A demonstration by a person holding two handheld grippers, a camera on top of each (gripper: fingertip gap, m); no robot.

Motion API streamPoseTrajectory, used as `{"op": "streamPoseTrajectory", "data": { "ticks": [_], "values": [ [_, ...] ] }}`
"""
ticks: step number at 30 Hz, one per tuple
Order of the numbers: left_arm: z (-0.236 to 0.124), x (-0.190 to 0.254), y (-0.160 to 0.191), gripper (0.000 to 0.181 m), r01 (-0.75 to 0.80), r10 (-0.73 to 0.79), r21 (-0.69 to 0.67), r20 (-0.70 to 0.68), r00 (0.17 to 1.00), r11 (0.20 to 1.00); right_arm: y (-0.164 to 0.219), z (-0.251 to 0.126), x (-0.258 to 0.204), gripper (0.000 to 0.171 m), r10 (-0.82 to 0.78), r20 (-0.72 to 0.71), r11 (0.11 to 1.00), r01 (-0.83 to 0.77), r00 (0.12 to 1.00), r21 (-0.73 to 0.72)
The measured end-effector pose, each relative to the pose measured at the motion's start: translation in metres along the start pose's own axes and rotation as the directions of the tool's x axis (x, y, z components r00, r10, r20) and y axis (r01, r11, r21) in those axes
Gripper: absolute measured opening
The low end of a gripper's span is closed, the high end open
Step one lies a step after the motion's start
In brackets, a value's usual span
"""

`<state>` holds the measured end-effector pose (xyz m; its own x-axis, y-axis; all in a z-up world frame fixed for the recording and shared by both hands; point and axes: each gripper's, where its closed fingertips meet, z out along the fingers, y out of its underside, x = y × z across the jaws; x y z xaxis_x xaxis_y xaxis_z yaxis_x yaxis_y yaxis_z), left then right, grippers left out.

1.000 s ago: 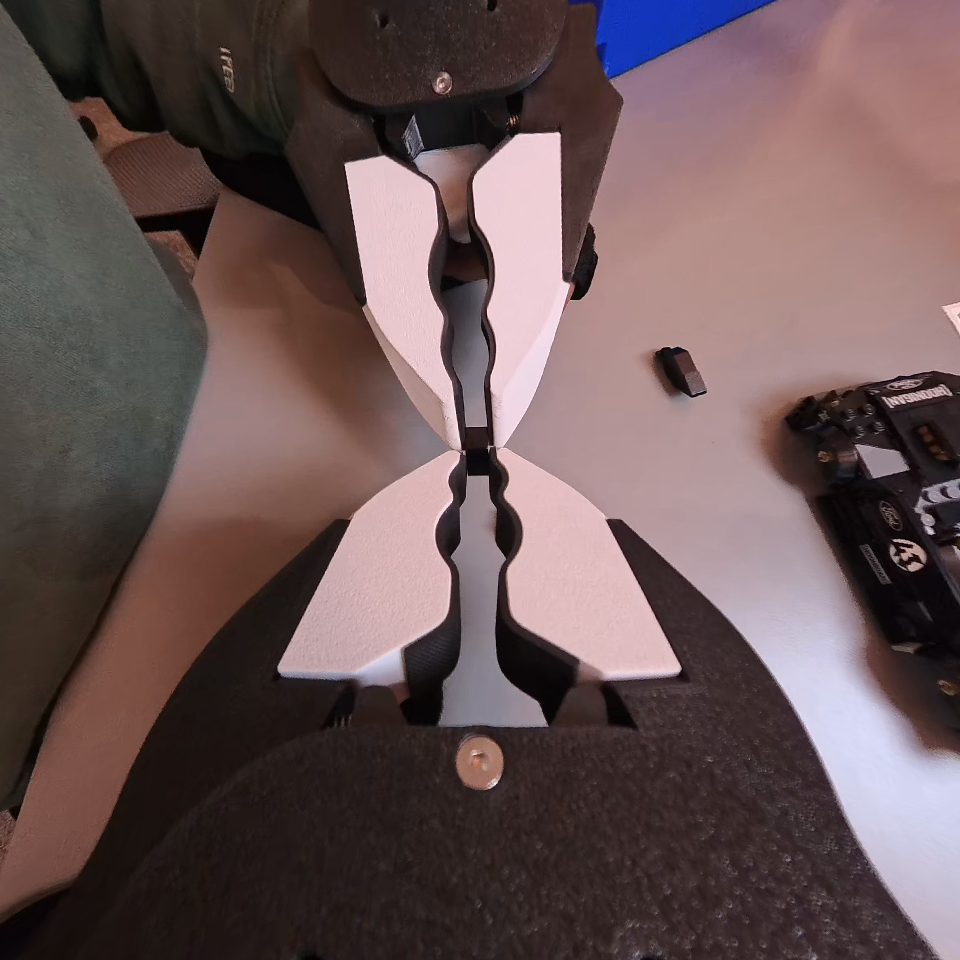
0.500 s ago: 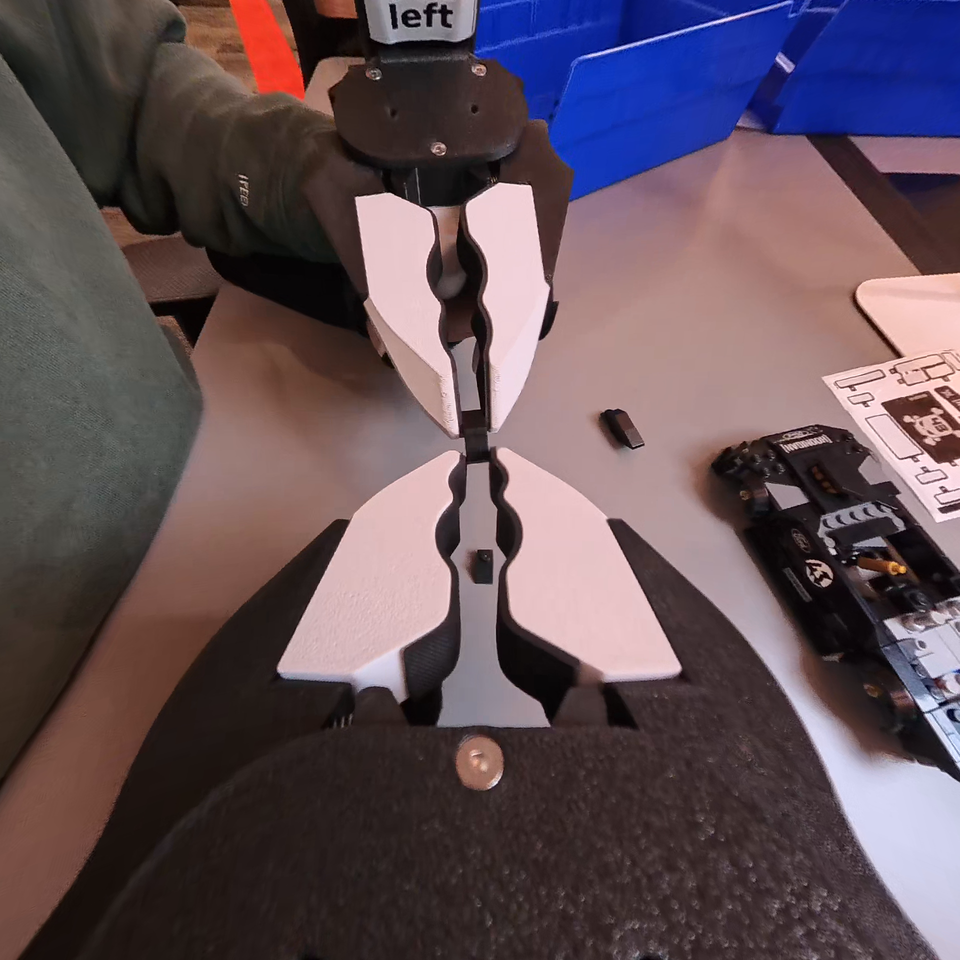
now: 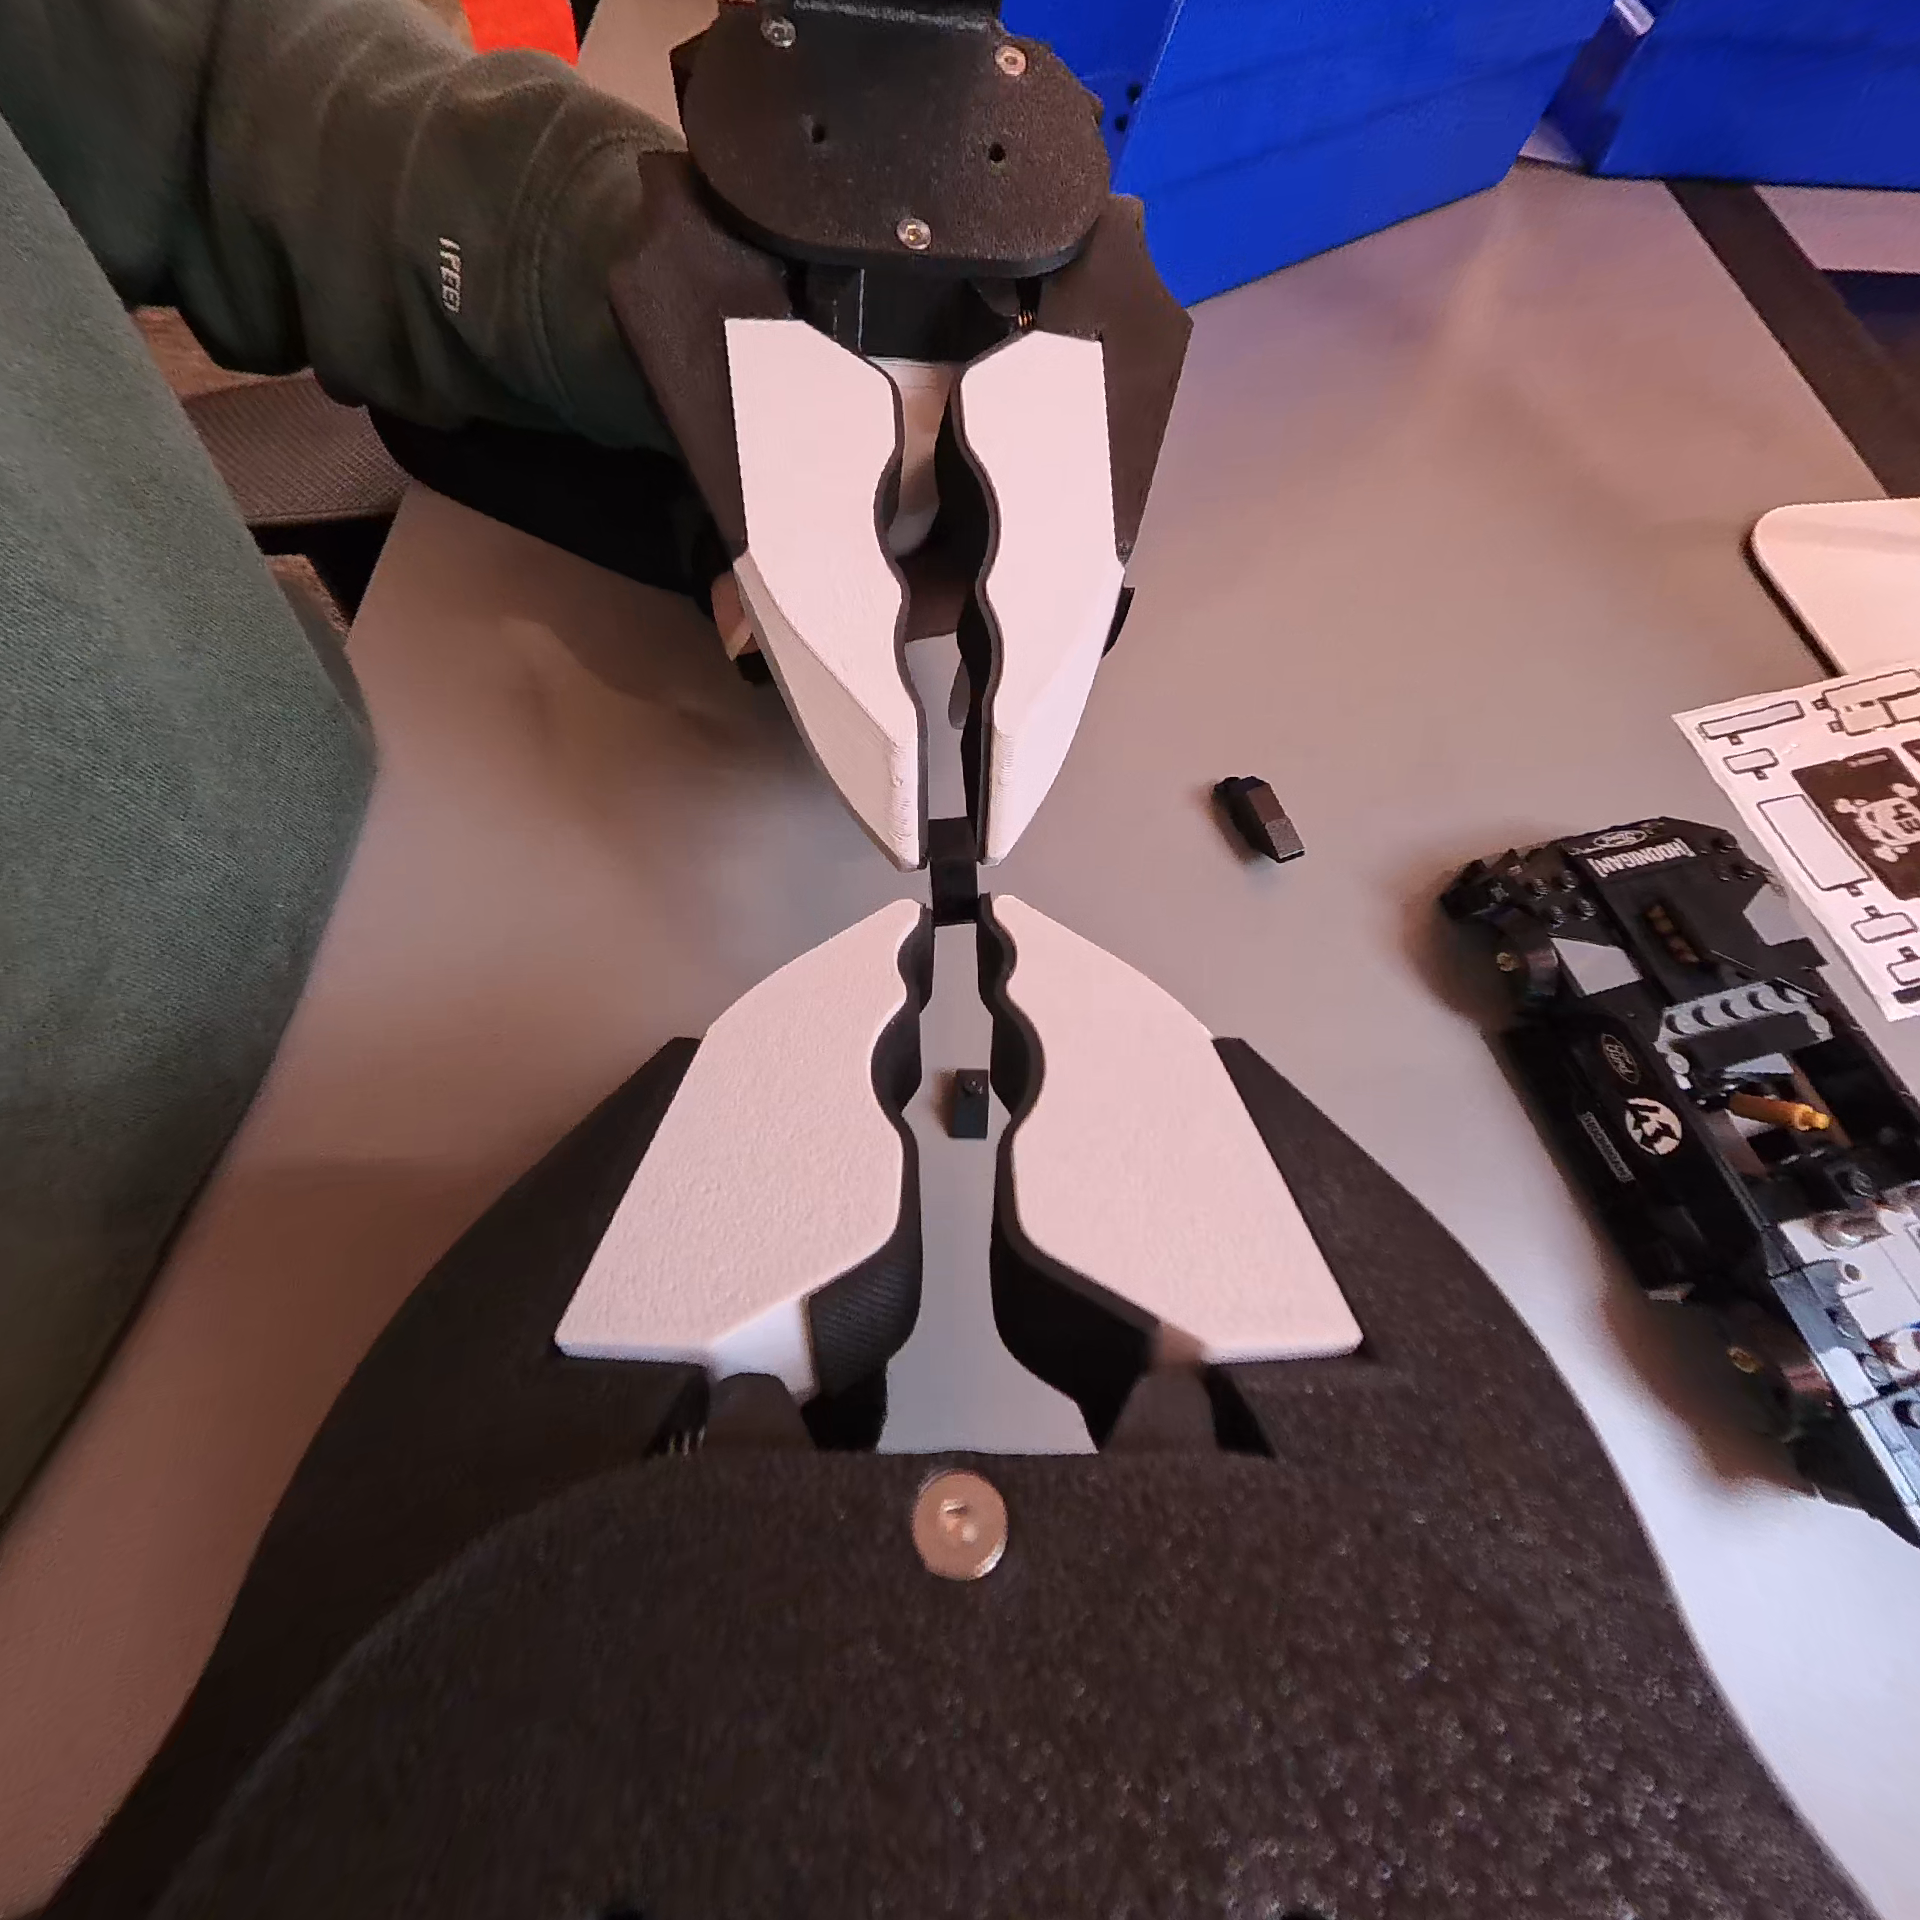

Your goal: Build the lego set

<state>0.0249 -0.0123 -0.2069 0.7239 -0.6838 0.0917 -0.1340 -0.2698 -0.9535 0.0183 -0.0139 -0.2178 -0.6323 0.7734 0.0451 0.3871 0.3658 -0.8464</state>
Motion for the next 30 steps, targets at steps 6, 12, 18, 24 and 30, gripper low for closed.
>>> {"op": "streamPoseTrajectory", "data": {
  "ticks": [6,12,18,24,30],
  "values": [
    [0.002,0.0,0.003,0.008,0.012,-0.012,-0.011,-0.005,1.0,1.0,0.003,0.001,0.0,0.008,-0.009,-0.006,1.0,0.009,1.0,-0.023],
    [0.003,0.0,0.005,0.009,-0.02,0.02,-0.031,0.004,1.0,0.999,0.004,0.002,-0.001,0.008,-0.012,-0.007,0.999,0.012,1.0,-0.03],
    [0.005,-0.002,0.004,0.009,-0.027,0.027,-0.032,0.017,0.999,0.999,0.004,0.0,0.001,0.008,-0.009,-0.013,1.0,0.009,1.0,-0.028],
    [0.007,-0.003,0.007,0.009,-0.028,0.029,-0.063,0.012,1.0,0.998,0.008,0.0,0.001,0.008,-0.003,-0.006,0.999,0.002,1.0,-0.036],
    [0.009,-0.009,0.01,0.009,-0.028,0.03,-0.086,0.016,0.999,0.996,0.031,-0.006,0.008,0.018,0.007,-0.029,0.992,-0.011,1.0,-0.127]
  ]
}}
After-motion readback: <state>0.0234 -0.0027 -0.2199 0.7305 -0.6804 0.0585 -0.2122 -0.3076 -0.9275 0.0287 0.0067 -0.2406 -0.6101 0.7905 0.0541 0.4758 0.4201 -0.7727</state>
